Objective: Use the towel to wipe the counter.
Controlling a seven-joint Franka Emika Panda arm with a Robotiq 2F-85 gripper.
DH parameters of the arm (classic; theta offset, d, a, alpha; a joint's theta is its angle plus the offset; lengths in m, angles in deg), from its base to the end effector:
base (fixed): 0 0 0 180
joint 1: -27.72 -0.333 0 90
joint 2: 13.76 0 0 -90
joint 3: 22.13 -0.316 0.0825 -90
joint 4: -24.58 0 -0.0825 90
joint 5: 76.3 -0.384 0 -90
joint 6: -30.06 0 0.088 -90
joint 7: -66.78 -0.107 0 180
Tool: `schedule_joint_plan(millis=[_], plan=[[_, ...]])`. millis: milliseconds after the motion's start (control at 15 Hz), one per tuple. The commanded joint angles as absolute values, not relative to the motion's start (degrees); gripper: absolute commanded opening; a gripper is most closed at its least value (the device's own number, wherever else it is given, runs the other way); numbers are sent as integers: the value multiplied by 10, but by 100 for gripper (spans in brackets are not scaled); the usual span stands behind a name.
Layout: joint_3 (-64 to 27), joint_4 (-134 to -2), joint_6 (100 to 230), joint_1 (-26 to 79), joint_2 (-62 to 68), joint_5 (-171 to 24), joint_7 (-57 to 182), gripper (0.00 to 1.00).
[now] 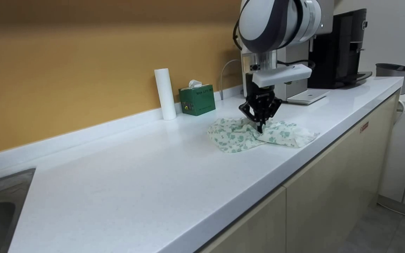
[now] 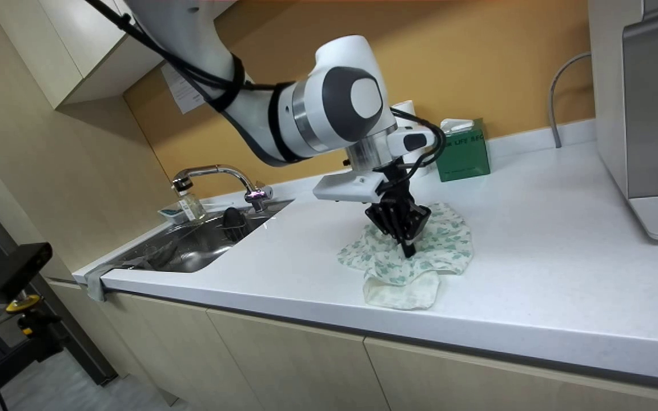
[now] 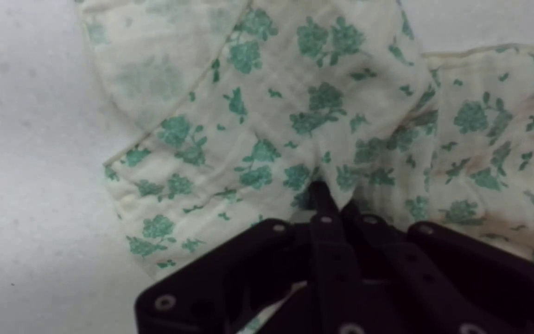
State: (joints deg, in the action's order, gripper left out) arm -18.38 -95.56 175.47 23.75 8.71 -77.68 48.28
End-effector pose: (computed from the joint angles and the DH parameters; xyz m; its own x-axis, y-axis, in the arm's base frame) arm 0.5889 0.0025 0.2364 0.9438 -0.3266 0.0506 -0.3267 -0.9451 -0.0060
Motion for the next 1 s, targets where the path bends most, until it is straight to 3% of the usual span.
schedule_joint_plan(millis=[0,600,933], plan=[[-187,-954,1751,232,80,-772,478,33],[-191,-971,1675,219,-33,-748,466,95],[-204,-994,1622,231,-78,-771,478,100]])
